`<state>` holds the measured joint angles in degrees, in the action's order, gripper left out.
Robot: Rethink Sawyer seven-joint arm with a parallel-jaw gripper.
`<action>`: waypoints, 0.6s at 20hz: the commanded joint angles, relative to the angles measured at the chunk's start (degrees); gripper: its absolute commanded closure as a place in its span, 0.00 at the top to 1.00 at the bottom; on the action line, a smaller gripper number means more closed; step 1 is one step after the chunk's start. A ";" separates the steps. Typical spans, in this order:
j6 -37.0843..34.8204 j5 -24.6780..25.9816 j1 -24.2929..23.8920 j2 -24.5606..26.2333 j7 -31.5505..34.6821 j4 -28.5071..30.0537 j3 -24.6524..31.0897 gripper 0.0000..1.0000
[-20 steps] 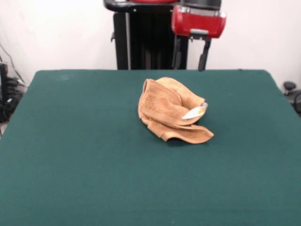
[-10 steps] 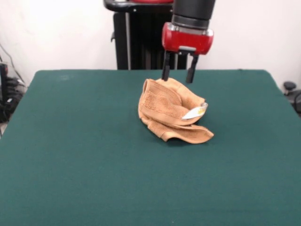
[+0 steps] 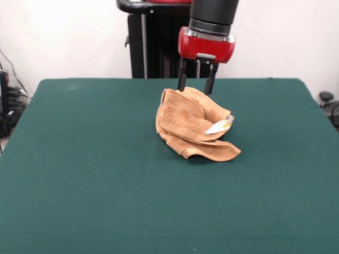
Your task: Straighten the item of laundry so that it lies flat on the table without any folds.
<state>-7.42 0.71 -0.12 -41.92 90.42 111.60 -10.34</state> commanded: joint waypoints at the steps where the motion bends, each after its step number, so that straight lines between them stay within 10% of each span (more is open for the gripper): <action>1: 2.20 0.73 2.81 -0.10 9.07 -2.35 2.24 1.00; 12: 4.26 0.52 2.32 0.57 9.53 -2.64 3.73 1.00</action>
<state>-6.70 0.71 1.23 -41.97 90.42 111.11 -10.45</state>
